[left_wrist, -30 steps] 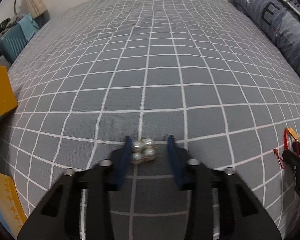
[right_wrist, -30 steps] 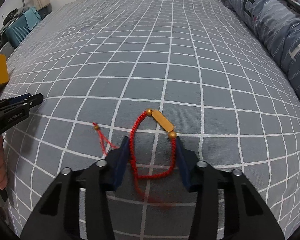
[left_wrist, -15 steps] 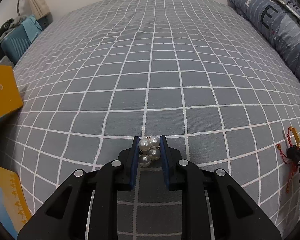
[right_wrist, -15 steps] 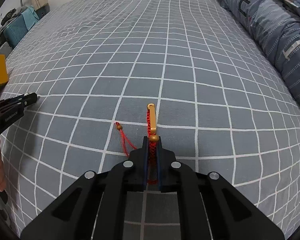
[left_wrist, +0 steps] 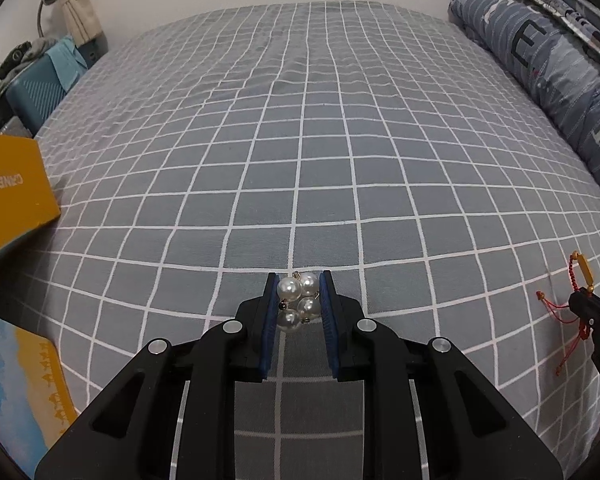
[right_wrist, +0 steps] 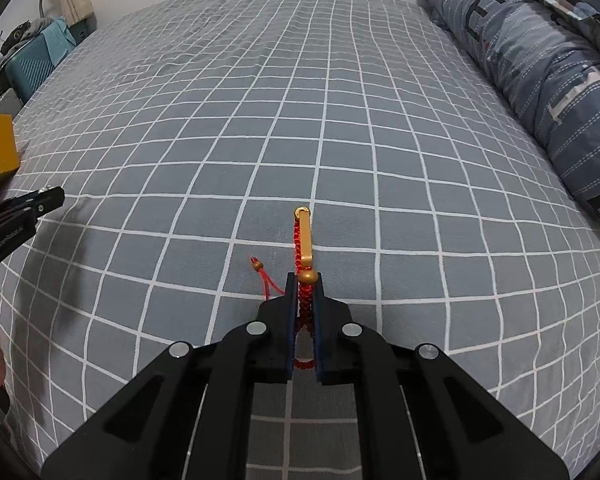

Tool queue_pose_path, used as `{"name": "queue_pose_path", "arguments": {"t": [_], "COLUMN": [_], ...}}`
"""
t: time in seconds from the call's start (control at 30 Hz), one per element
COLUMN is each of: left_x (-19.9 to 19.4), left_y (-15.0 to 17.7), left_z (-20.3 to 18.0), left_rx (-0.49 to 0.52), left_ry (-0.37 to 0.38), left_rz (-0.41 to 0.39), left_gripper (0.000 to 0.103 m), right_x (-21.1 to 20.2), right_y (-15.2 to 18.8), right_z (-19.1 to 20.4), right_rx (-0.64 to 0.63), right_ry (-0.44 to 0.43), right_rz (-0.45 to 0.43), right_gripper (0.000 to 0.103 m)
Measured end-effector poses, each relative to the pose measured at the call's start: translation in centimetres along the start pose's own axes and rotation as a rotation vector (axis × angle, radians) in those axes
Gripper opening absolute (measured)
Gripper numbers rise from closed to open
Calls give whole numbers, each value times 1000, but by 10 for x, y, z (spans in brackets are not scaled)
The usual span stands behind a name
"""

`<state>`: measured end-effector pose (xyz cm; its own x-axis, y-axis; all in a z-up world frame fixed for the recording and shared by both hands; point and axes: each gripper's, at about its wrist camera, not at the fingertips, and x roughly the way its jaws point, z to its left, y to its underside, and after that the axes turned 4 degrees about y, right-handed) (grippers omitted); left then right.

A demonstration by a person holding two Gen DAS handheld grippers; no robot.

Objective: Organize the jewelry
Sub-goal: 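Carry the pearl earrings and red cord bracelet over the white box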

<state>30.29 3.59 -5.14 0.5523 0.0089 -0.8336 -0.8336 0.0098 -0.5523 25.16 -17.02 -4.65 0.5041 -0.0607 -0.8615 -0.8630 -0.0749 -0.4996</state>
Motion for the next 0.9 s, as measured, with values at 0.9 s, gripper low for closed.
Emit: {"name": "queue_pose_path", "arguments": {"t": [0.9], "left_x": [-80], "left_y": [23], "left_z": [-1], "left_rx": [-2], "left_ry": [16], "left_rz": [-52], "left_gripper": [20], "right_x": [-70], "right_y": [13], "right_z": [3], "right_rx": [25], "right_ry": [48], "right_rz": [-98], "right_gripper": [6]}}
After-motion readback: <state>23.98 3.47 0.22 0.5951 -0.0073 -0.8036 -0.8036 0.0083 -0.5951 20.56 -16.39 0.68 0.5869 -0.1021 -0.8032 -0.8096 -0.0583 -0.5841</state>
